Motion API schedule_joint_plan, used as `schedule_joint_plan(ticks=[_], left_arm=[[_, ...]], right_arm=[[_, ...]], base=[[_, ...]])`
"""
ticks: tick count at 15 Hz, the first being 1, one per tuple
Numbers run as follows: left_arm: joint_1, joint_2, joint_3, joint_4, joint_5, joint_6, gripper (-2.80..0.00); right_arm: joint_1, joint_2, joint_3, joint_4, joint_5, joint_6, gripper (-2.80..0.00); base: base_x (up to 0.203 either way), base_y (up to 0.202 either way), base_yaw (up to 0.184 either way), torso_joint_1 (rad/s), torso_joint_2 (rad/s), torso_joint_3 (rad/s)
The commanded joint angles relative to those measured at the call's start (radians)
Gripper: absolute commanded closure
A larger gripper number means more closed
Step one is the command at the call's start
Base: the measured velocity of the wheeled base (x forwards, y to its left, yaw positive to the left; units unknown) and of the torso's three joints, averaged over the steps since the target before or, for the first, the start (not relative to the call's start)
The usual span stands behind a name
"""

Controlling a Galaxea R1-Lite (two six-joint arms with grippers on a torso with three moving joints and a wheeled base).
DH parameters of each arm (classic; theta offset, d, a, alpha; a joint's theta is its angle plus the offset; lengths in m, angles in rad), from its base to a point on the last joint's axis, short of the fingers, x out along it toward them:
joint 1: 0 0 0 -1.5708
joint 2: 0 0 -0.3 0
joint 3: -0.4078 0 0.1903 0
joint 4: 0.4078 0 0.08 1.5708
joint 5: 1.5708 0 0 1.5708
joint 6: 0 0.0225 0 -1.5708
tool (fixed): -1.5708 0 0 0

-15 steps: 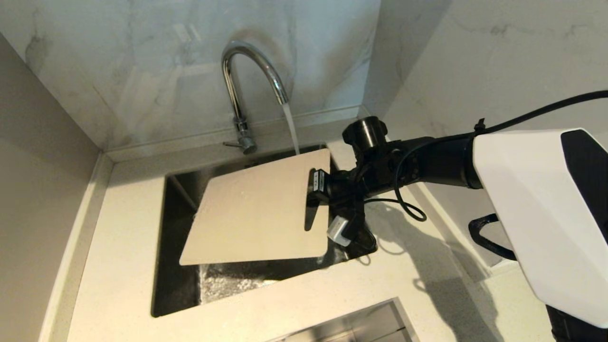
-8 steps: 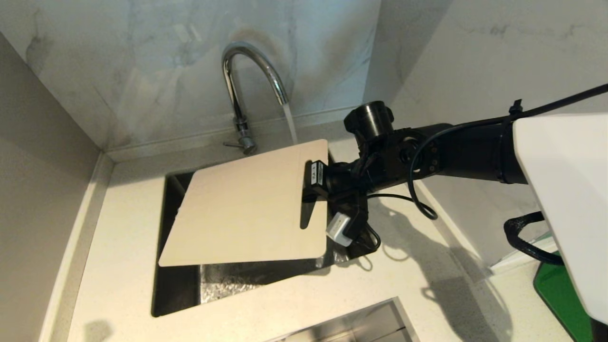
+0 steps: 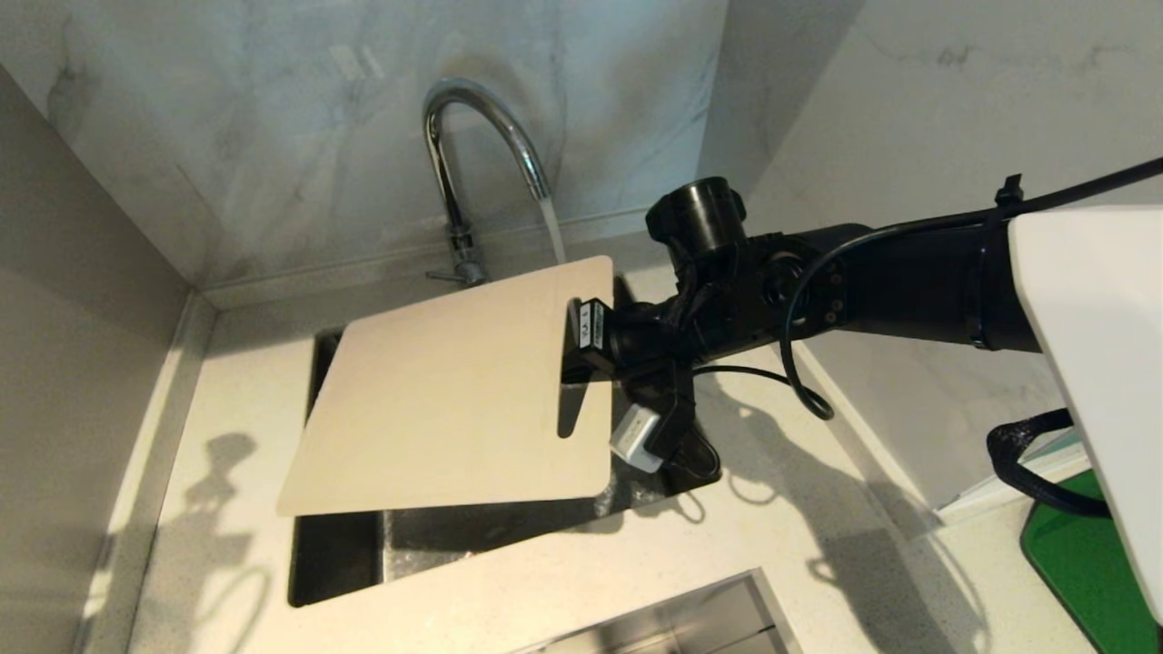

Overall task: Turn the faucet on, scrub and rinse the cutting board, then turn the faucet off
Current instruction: Scrub the cutting board underwater

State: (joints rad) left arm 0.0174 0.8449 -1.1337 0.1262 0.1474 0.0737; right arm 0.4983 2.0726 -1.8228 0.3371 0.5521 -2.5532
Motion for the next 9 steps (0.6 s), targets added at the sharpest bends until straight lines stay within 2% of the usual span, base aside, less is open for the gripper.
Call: schedule_joint_plan(ticks=[1,3,5,7,9], left_arm=[[0.079,0.259,-0.182,0.001,-0.016,0.005,0.0],[0.118,0.383,-0.329,0.031,-0.026,0.014,0.0],[0.122,0.471,-0.489,0.159,-0.033,0.012,0.0],[0.082,0.556,-0.635,0.311,-0.039,-0.009,0.0],[-0.007,0.612,-0.696,0.409,-0.036,-0.092,0.0]], right_arm=[[0.0,-0.003,-0.001,0.002,0.003,-0.015,0.0],[0.0,-0.003,-0.001,0.002,0.003,-0.013,0.0],[0.0,-0.005,0.0,0.002,0.003,-0.013,0.0],[0.0,-0.002,0.002,0.002,0.003,-0.013,0.0],[0.0,-0.002,0.005,0.002,0.005,-0.013,0.0]], base=[[0.0,0.0,0.0,0.0,0.0,0.0],[0.0,0.0,0.0,0.0,0.0,0.0],[0.0,0.0,0.0,0.0,0.0,0.0],[0.0,0.0,0.0,0.0,0.0,0.0],[0.0,0.0,0.0,0.0,0.0,0.0]])
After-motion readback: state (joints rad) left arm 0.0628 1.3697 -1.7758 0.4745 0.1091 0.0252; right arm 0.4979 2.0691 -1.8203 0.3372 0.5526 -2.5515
